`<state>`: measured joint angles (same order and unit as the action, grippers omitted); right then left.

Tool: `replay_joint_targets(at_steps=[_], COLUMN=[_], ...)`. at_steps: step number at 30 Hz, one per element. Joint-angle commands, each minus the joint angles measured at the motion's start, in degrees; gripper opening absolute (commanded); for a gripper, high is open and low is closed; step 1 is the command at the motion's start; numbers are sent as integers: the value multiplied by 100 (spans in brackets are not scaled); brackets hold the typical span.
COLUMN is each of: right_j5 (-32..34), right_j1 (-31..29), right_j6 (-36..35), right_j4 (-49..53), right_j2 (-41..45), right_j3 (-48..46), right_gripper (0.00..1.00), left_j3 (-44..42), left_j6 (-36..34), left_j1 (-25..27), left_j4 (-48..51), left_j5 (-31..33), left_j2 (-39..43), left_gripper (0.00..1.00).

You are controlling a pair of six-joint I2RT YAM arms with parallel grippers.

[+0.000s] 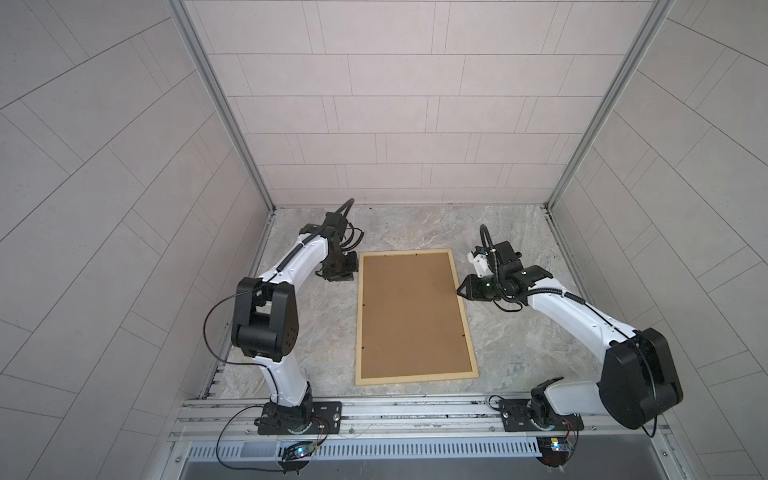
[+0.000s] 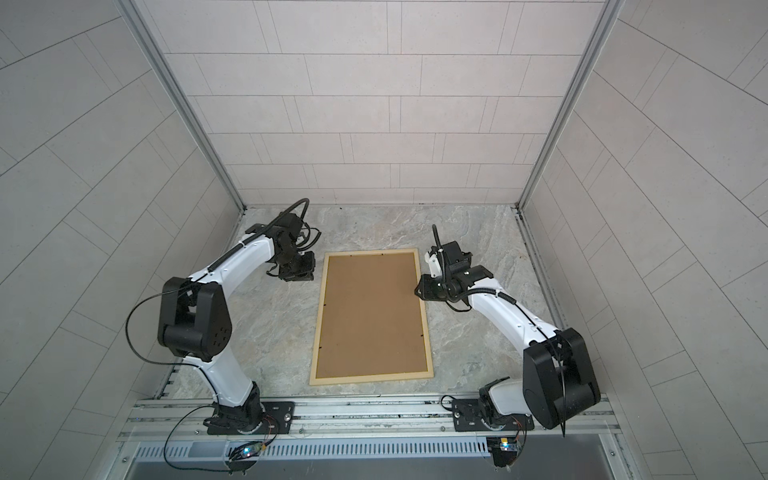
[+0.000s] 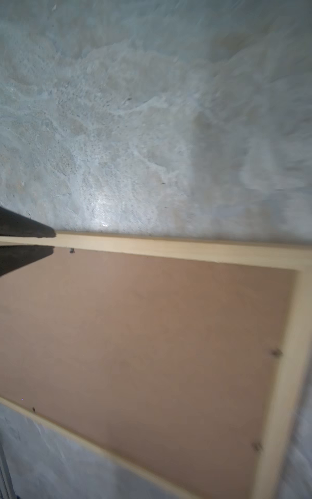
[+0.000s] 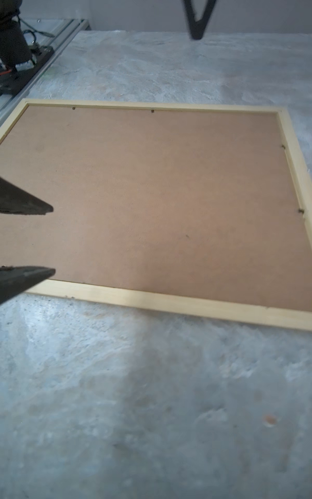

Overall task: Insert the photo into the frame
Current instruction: 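Grip the frame's long sides with both grippers, one on each side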

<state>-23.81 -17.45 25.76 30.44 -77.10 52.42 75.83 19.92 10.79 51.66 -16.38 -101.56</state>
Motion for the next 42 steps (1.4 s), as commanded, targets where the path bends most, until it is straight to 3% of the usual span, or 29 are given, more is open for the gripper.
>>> replay_joint_targets(at_steps=[1,5,7,25,31,37,42], right_j5=[48,47,-20,-664,-1610,-2286,-3110], right_j1=[66,64,67,66,58,-25,-56], right_j6=[-188,-281,-247,-133,361,914,2047], right_j4=[381,226,12,-974,-1642,-2013,-3247], right_j2=[106,-132,-321,-1760,-1921,-1371,-951], right_j3=[-154,-286,-362,-461,-611,-749,-1130], right_gripper=[47,57,60,64,63,62,61], left_j3=[-383,-1020,-1268,-1405,-1399,-1405,-1304], left_j6=[82,154,187,297,340,354,418], left_j1=[29,30,38,620,759,760,761], left_j4=[-113,-317,-448,-640,-738,-899,-1025], left_j5=[231,680,614,415,171,-30,-317], left_j2=[273,439,447,-209,-328,-341,-468], left_gripper=[17,18,19,21,21,21,21])
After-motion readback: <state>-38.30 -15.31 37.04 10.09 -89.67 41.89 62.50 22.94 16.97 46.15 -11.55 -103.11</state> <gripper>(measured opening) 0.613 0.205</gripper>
